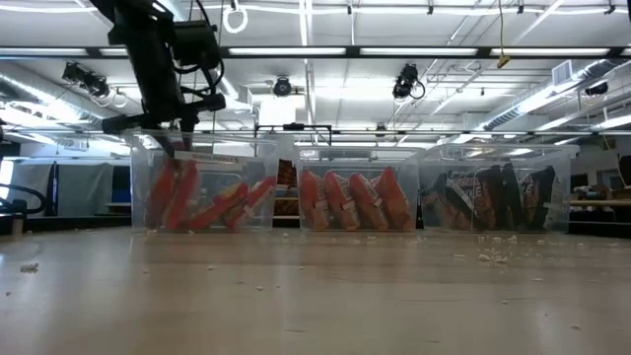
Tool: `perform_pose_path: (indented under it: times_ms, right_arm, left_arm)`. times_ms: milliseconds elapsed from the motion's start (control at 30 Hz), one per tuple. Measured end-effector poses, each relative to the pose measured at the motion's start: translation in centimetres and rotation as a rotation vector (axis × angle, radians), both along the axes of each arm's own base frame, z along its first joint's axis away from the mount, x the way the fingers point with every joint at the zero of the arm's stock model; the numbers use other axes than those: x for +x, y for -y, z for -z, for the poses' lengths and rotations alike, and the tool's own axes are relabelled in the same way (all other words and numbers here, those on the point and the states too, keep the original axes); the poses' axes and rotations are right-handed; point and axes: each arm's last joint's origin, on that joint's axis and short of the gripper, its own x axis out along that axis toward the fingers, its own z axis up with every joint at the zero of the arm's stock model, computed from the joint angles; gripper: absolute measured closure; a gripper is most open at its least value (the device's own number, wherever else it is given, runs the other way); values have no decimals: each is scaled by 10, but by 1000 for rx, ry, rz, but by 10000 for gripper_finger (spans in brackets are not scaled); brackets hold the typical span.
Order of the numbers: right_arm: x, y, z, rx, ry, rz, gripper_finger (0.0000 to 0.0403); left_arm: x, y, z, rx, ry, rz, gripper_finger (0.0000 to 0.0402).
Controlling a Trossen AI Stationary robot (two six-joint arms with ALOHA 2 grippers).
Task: Sort Maruchan noodles
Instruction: Adjust the top left transparent bin
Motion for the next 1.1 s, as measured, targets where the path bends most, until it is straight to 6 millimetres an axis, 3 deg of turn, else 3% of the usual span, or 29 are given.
perform_pose_path:
  times_ms: [233,400,533,733,867,1100]
  right_arm:
    - [6,5,0,5,-3,46,119]
    - [10,8,0,12,-28,64,117]
    - [15,12,0,-13,-37,48,119]
    - [21,18,0,-36,-78,4,119]
    - [23,19,1,-29,-108,-16,118]
    - [24,20,1,-29,-111,-21,119]
  left_arm:
    - [-12,14,-33,112,177,32,229]
    - [-22,21,-50,289,196,-14,205]
    - [-27,5,-45,384,57,-49,213]
    - [-17,-8,-23,261,-47,137,237]
    - [-15,2,-15,158,-96,285,249]
    - [-38,22,-5,-5,-393,462,259]
